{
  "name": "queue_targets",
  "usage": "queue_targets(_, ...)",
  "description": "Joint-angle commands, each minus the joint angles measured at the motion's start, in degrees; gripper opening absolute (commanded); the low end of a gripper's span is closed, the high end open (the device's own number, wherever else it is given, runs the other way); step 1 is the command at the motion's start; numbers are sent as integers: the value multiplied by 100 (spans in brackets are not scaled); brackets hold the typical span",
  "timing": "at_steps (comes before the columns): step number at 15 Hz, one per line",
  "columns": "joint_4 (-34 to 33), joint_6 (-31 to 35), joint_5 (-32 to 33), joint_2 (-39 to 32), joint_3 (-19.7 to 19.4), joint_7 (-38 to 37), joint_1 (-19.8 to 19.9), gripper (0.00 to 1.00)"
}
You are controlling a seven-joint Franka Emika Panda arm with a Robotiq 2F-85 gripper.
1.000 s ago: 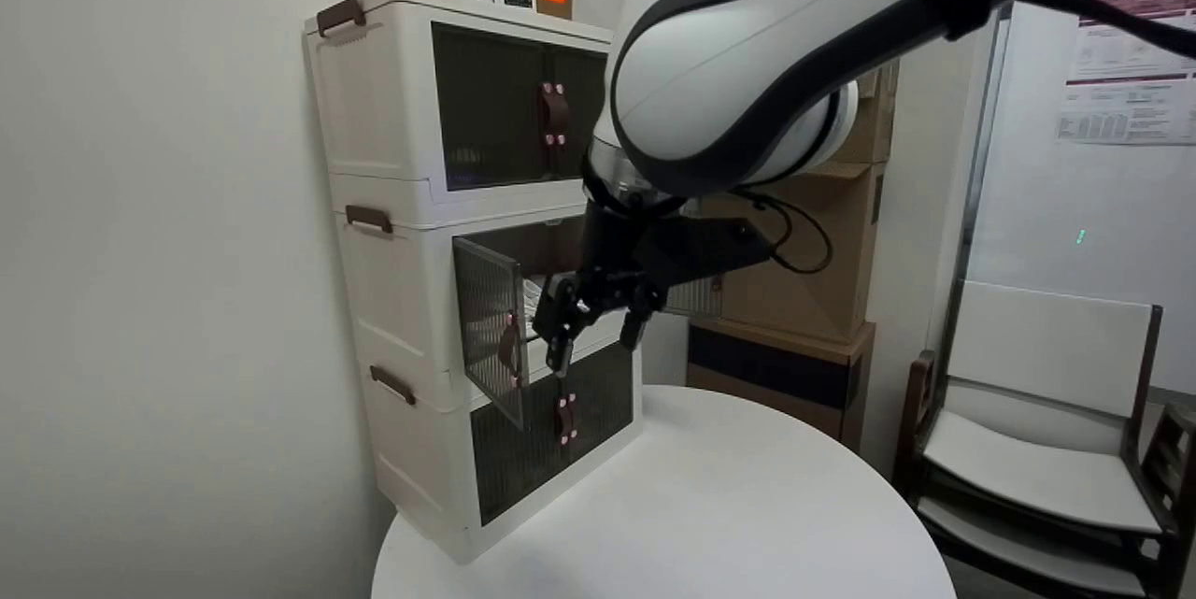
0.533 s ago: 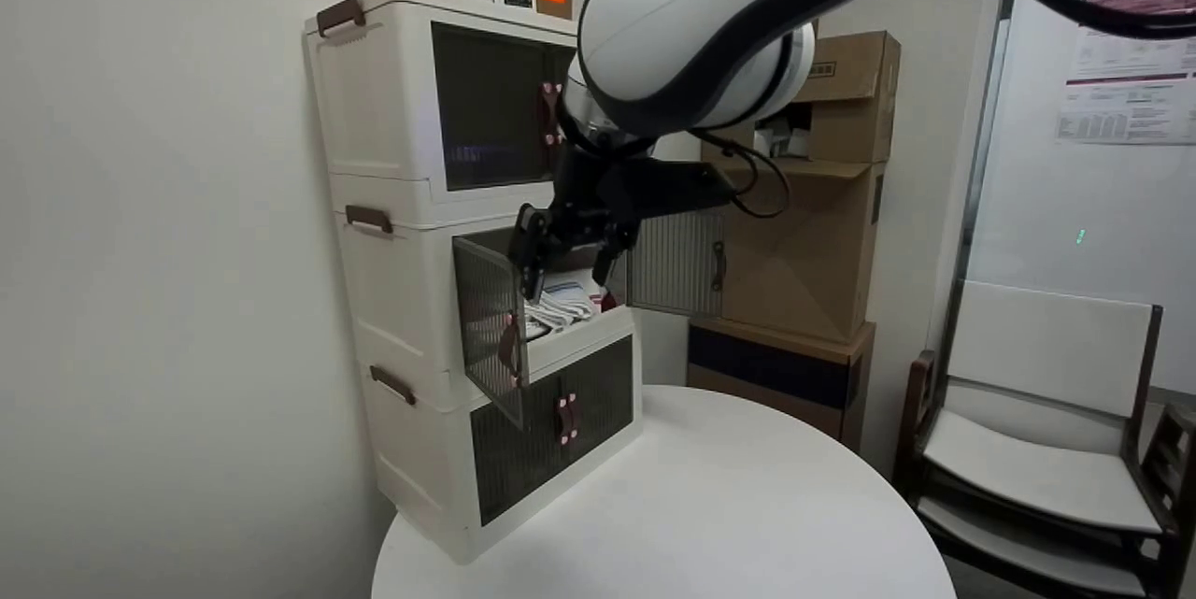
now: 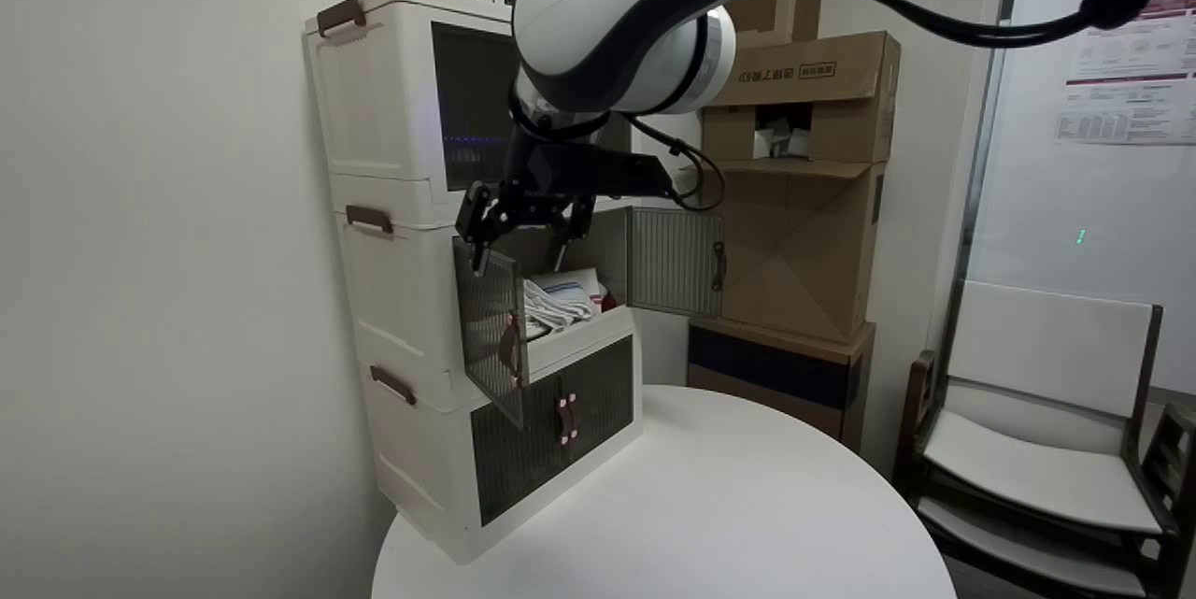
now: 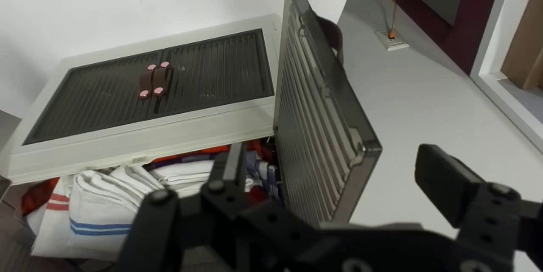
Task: Close the left cabinet door of the middle shelf
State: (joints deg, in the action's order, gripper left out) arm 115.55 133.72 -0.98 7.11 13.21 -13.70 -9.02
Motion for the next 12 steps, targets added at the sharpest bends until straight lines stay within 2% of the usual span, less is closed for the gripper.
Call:
queue_targets(1, -509, 18, 578, -442, 80, -759, -2, 100)
queue_targets(4, -648, -68, 1501, -613, 93, -1464, -21, 100)
queue_targets(7, -717, -455, 2391, -775, 53, -1816, -78, 100)
queue_targets(12, -725, -620, 2823, -888, -78, -2268, -100, 100)
